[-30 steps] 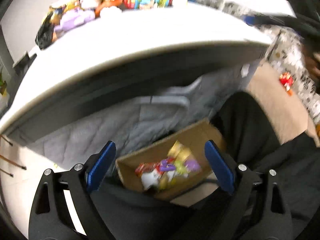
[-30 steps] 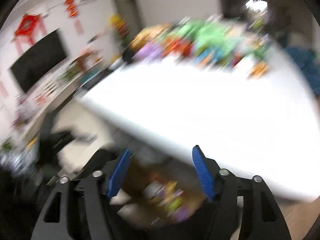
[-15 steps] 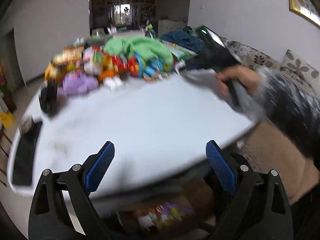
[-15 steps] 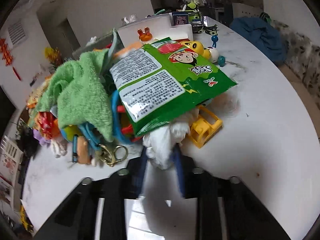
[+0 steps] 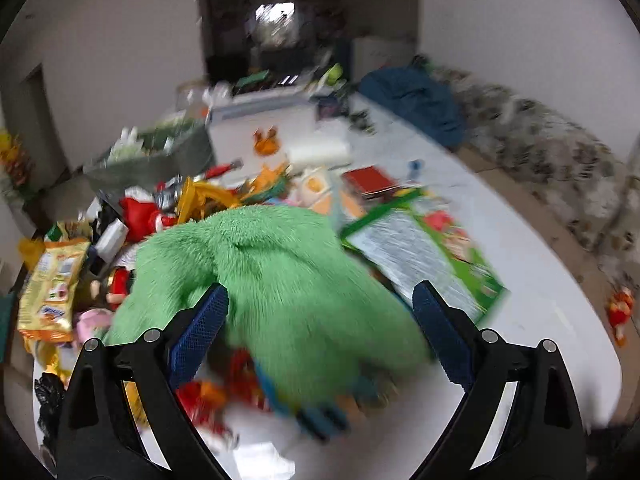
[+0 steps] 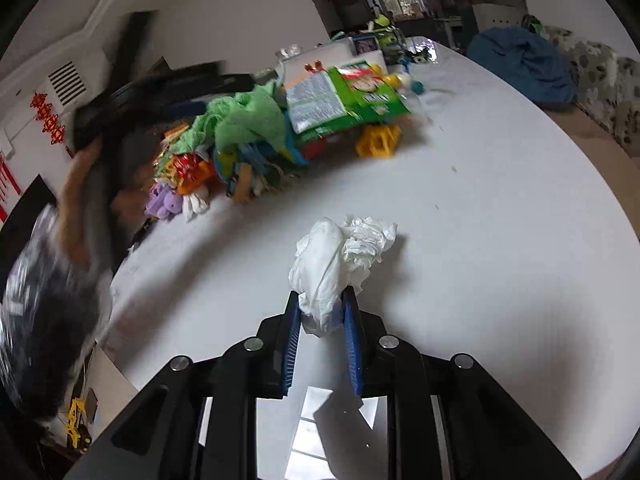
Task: Collect trash
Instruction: 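Grasp white tissue with right tool while left tool grasps green towel, then drop the tissue and green towel into the cardboard box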
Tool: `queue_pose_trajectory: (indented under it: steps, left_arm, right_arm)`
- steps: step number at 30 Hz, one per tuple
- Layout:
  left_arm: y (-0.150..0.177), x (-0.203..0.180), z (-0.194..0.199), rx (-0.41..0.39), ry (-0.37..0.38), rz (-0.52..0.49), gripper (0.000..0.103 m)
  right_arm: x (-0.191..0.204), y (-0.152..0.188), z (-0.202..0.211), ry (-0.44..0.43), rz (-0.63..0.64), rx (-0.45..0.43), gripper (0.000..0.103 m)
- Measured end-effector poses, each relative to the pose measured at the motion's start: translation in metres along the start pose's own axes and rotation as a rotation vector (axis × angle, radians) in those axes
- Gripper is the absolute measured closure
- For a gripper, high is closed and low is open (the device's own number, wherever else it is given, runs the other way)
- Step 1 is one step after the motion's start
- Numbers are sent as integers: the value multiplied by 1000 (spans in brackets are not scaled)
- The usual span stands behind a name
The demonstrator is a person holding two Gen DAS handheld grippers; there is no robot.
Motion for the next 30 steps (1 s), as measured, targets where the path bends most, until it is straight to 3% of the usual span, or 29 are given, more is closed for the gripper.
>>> queue_pose_trajectory:
  steps: [1,3,4,5,6,9,15,20,25,30]
  left_arm:
    - [-2,1,-10,24,-5,10,13]
    - [-1,5,-23,66,-1,32,52]
    - [0,9,-20,62,5,49,60]
    - [0,12,-11,39,16,62,89]
    - [1,14,6,7,29,49,96]
    - [-1,24,72,-149,1,-9,96]
    - [2,61,213,-364,45,-22,96]
    - [24,72,324,-540,22,-95,96]
    - [54,77,393,-590,64,-112,96]
    - [110,71,414,-564,130,-135,95]
  right_arm:
    - [-2,0,0,-7,-5,-7,82]
    - [-1,0,-1,-10,-4,-16,82]
    - [1,-1,0,-12,-3,-25,82]
    - [4,-2,2,-23,-1,-36,82]
    - [7,-2,4,-33,7,-41,82]
    - [19,-7,11,-36,50,-59,82]
    - [53,-23,29,-86,92,-105,82]
    - [94,-31,59,-116,179,-160,82]
    - [129,-25,82,-164,238,-172,82]
    - [154,12,92,-250,302,-98,82]
Point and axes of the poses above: each gripper's, at about its wrist camera, not at the fingertips, and z roughly against the way its jaws point, x to its left, y to its underside, the point moved 4 cm from there along -z, roughly the way its jaws point, and after that the axes turned 7 degrees about -y, right-handed, at the moved point
